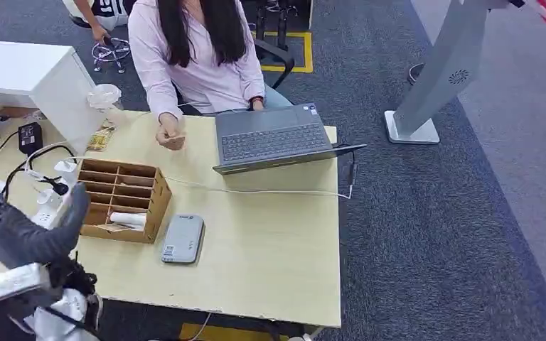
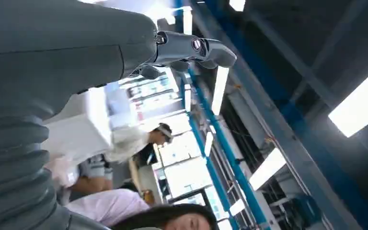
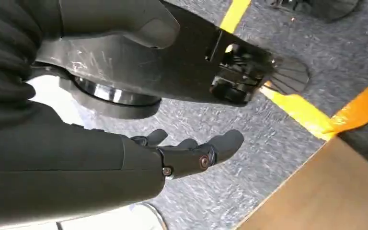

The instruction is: Pass the card to the sensor for recognition and then transmit it.

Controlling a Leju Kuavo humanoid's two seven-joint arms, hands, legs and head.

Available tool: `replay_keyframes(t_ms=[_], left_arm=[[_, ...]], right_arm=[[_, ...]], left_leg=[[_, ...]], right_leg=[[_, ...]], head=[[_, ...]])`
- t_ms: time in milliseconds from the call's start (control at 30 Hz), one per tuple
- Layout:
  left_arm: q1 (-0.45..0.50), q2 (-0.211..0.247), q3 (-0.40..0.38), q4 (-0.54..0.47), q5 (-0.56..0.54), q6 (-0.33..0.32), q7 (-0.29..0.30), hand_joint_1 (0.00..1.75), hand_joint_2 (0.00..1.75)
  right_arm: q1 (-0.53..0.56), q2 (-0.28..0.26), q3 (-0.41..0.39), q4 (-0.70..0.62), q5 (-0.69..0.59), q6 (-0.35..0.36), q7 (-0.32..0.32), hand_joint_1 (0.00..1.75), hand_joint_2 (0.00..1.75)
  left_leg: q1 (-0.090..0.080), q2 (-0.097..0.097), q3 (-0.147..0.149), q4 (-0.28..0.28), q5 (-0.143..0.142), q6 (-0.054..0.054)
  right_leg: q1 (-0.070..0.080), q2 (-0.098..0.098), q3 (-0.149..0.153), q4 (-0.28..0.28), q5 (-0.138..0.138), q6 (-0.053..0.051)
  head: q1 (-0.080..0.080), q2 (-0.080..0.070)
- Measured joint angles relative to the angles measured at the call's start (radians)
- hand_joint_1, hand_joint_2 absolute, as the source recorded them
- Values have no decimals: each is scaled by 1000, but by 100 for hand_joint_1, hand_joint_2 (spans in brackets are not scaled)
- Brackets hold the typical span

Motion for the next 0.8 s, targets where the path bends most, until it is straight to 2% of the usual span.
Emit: replay_keyframes(t_ms=[67,100,200,333,400,433,500,567,600,667,800], left_arm=[[-100,10,-79,64,-135,28,89,0,175],[-138,15,-111,90,-150,34,100,0,175],[-197,25,-172,139,-159,49,101,0,175],[-232,38,-210,176,-174,58,108,0,175],[-262,44,-228,205,-281,52,200,0,175],[-300,47,-244,244,-375,40,276,0,175],[-397,45,-268,352,-509,21,380,0,175],[-493,39,-285,482,-602,6,449,0,175],[-537,32,-294,552,-633,2,472,0,175],[-607,17,-304,687,-660,9,478,0,175],[-676,-2,-316,844,-674,19,478,0,175]], right_arm=[[0,0,2,0,8,2,3,0,175],[0,0,2,-1,8,3,3,0,175],[-1,0,3,-1,9,6,3,0,175],[-1,0,4,-1,11,9,3,0,175],[-1,0,5,-1,24,18,8,0,175],[-1,0,6,-1,37,27,12,0,175],[-2,1,6,-2,61,40,21,0,175],[-2,2,6,-5,75,46,24,0,175],[-2,2,6,-6,80,47,24,0,175],[-2,2,6,-9,81,48,25,0,175],[-2,2,6,-11,79,50,26,0,175]], left_leg=[[0,1,0,0,1,0],[0,4,0,0,1,0],[0,6,0,0,0,0],[0,6,0,-1,0,0],[0,5,-1,-1,0,0],[0,5,-2,-1,0,0],[0,4,-3,-1,2,0],[0,5,-2,-1,2,0],[0,6,-2,-1,2,0],[0,7,-2,0,3,0],[0,7,-3,0,3,0]], right_leg=[[0,1,0,0,1,-1],[0,3,-1,1,2,-2],[0,6,-2,1,2,-2],[0,6,-3,1,1,-2],[0,6,-4,1,1,-2],[0,5,-4,0,1,-2],[0,4,-4,1,2,-2],[0,5,-4,1,4,-1],[0,6,-5,1,5,-1],[0,8,-5,1,5,-1],[0,8,-5,1,5,-1]], head=[[0,0],[0,0],[0,0],[0,0],[0,0],[0,0],[0,0],[0,0],[0,0],[0,0],[0,0]])
